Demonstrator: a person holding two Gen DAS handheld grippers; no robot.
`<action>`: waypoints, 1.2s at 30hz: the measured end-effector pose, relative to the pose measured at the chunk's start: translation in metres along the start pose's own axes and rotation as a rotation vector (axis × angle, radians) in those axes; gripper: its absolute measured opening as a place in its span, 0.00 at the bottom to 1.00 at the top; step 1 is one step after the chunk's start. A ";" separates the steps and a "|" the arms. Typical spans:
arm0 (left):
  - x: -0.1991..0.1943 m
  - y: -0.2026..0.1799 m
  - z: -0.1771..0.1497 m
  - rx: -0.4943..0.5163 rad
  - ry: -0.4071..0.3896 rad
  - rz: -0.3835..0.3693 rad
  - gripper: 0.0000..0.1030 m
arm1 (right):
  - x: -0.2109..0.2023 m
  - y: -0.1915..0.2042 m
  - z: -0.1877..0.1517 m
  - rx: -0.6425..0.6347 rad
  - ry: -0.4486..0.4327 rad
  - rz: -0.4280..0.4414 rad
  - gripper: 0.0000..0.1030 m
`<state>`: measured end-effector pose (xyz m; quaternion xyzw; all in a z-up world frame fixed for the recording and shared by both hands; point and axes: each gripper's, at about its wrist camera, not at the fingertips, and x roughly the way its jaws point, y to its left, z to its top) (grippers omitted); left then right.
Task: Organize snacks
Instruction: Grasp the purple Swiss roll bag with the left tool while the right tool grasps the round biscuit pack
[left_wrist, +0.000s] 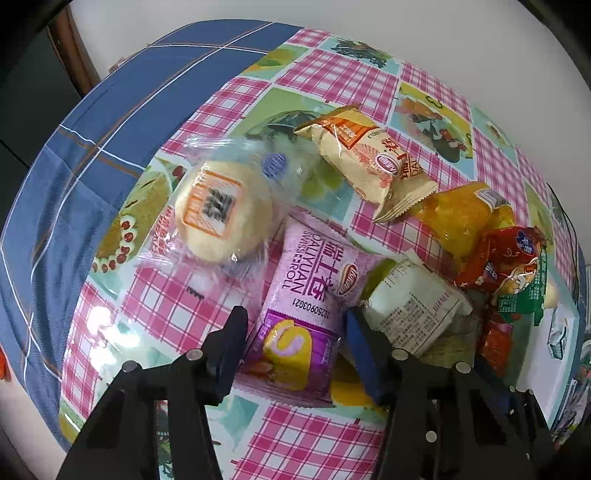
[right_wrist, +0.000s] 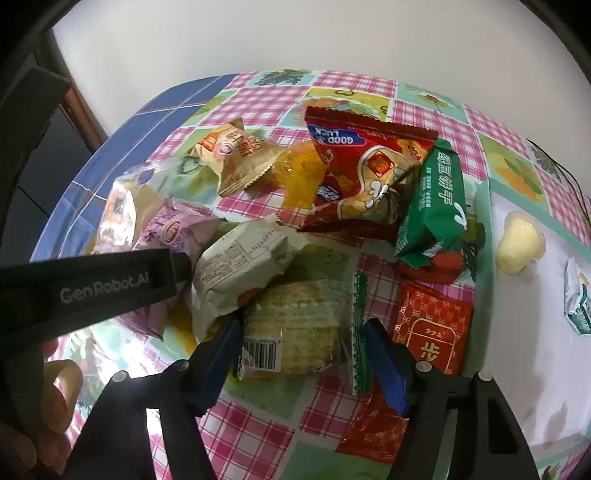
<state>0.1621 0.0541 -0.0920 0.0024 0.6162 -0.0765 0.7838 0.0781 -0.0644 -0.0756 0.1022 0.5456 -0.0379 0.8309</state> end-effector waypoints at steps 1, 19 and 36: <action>0.000 0.000 0.000 0.001 0.001 0.002 0.49 | 0.000 0.000 0.001 0.004 0.004 0.009 0.70; -0.012 0.008 -0.002 -0.021 0.021 0.025 0.47 | 0.001 0.007 -0.001 0.000 0.024 0.055 0.72; -0.015 0.006 -0.003 -0.016 0.020 0.029 0.40 | 0.008 0.006 -0.003 -0.011 0.048 0.036 0.64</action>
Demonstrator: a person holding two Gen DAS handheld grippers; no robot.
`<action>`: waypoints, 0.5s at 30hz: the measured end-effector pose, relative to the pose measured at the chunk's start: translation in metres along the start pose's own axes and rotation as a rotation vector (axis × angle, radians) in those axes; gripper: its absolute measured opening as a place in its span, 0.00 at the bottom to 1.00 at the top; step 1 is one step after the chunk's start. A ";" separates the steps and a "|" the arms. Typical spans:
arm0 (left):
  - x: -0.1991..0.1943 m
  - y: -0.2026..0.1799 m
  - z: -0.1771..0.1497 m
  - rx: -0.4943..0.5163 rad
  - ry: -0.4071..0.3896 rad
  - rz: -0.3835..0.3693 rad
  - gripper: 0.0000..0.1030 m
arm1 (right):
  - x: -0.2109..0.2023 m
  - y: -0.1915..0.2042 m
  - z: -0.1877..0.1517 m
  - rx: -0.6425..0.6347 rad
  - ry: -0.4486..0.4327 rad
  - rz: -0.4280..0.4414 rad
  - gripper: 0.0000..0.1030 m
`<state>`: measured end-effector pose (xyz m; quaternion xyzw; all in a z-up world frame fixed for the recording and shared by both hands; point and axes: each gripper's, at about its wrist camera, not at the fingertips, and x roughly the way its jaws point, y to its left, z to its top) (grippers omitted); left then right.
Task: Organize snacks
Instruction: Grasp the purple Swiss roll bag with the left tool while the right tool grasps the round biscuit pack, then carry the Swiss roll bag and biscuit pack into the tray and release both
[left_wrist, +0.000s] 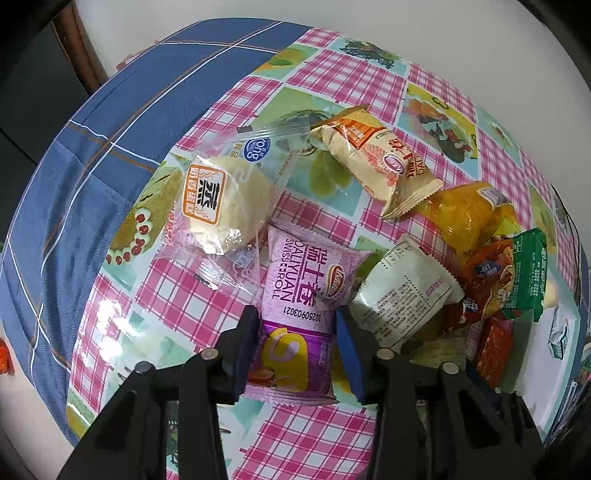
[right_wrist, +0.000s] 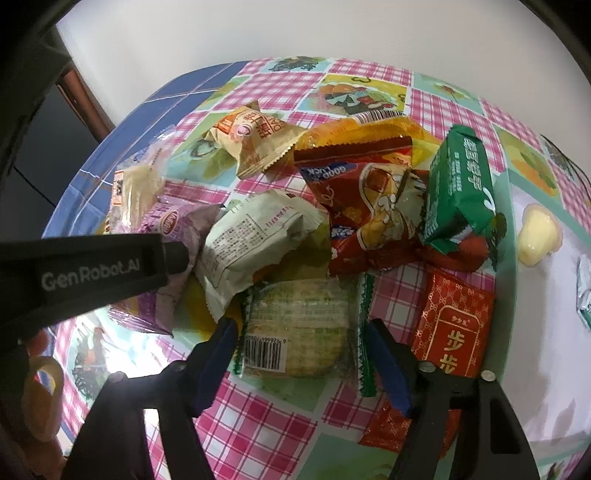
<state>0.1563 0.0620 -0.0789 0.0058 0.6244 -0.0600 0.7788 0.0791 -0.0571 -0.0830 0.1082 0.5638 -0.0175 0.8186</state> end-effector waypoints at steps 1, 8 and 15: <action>-0.001 -0.001 0.000 0.001 -0.001 -0.001 0.38 | 0.000 -0.001 0.000 0.003 0.002 -0.006 0.62; -0.007 -0.008 -0.002 0.003 -0.004 -0.017 0.36 | -0.006 -0.012 -0.003 0.035 0.024 0.005 0.56; -0.027 -0.010 -0.001 -0.011 -0.051 -0.035 0.35 | -0.023 -0.015 -0.010 0.048 0.024 0.024 0.54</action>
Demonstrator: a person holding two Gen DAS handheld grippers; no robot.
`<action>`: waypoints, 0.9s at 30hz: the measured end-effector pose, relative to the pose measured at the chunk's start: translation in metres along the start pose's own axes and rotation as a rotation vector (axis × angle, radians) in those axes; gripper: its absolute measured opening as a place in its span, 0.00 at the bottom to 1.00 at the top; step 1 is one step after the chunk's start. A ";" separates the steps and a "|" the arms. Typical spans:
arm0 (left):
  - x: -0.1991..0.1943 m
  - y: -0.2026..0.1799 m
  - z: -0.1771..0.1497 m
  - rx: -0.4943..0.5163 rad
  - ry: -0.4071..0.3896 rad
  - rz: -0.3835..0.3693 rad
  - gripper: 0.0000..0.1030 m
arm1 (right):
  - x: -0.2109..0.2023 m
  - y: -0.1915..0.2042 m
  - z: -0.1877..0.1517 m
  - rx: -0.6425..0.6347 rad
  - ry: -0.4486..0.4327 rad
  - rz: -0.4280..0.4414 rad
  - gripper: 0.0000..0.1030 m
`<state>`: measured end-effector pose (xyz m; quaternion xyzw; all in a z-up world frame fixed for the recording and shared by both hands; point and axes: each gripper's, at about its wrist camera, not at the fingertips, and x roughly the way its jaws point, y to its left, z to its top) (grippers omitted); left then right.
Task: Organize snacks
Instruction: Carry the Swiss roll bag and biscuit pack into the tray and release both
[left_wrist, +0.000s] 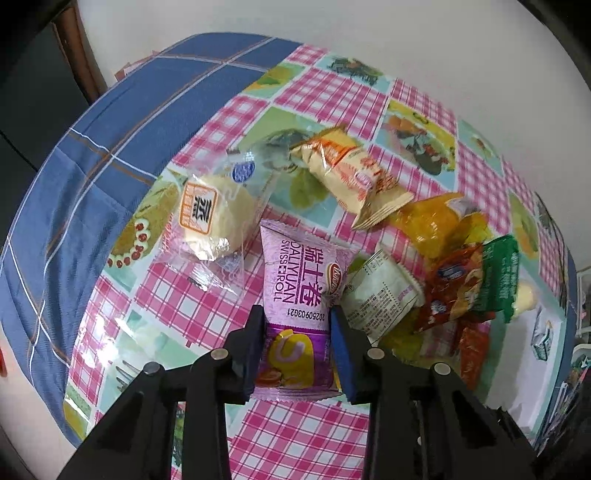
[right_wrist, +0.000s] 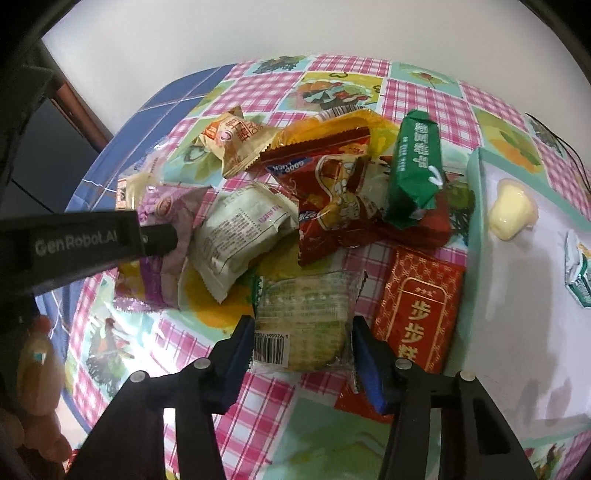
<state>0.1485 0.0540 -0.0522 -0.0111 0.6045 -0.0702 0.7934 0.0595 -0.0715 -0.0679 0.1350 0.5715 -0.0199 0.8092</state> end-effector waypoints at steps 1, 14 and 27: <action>-0.004 0.000 0.000 -0.001 -0.007 0.000 0.35 | -0.003 0.000 0.000 0.002 -0.002 0.002 0.54; -0.038 -0.016 -0.003 0.016 -0.083 -0.016 0.35 | -0.039 -0.021 -0.006 0.048 -0.026 0.016 0.54; -0.051 -0.072 -0.022 0.103 -0.097 -0.053 0.35 | -0.068 -0.082 -0.016 0.161 -0.049 -0.026 0.54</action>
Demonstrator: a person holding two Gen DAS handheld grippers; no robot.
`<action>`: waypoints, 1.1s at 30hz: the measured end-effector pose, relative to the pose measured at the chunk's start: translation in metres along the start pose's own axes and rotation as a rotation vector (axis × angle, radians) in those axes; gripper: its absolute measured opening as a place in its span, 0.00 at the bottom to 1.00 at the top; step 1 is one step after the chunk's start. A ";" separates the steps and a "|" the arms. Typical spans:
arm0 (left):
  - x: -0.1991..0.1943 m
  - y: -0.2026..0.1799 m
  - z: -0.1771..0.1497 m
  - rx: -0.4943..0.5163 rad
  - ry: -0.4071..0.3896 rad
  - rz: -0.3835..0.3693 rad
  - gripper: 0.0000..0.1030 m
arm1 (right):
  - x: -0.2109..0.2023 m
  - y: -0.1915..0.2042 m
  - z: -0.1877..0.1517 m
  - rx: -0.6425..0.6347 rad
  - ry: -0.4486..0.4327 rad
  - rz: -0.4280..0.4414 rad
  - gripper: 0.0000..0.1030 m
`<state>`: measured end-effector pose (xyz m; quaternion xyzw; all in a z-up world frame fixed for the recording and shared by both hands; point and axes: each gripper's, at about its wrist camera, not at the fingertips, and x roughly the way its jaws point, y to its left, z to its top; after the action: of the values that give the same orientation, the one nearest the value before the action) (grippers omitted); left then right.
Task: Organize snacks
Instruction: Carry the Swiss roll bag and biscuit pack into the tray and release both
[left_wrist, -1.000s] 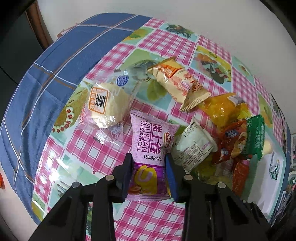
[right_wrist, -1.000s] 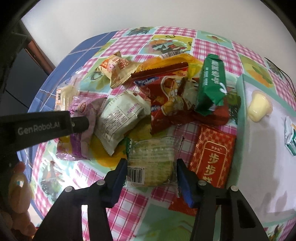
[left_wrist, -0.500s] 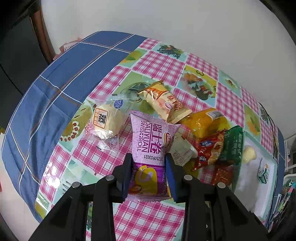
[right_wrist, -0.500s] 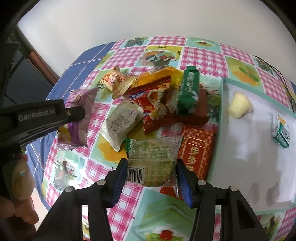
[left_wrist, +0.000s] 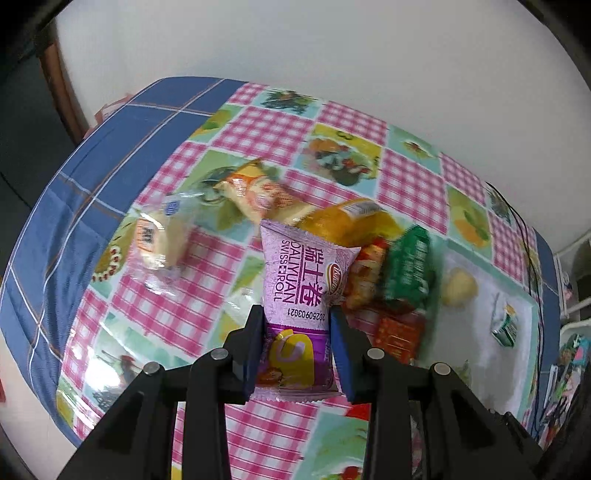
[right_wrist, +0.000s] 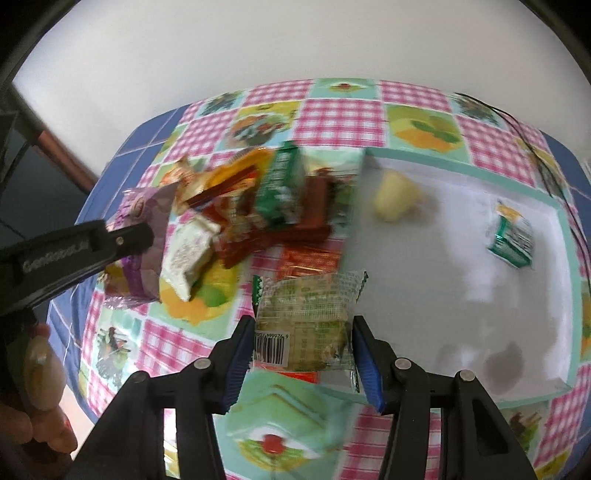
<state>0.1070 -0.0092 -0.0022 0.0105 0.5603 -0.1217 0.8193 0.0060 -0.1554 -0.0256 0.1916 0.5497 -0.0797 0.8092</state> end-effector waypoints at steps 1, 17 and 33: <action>0.000 -0.005 -0.002 0.008 0.001 -0.003 0.35 | -0.002 -0.006 0.000 0.014 -0.001 -0.006 0.54; 0.000 -0.113 -0.043 0.248 0.016 -0.040 0.35 | -0.032 -0.143 -0.020 0.309 -0.019 -0.096 0.54; 0.014 -0.197 -0.097 0.501 0.059 -0.046 0.36 | -0.051 -0.232 -0.050 0.493 -0.012 -0.172 0.54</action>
<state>-0.0184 -0.1876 -0.0271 0.2041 0.5363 -0.2752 0.7714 -0.1348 -0.3516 -0.0461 0.3349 0.5234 -0.2809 0.7314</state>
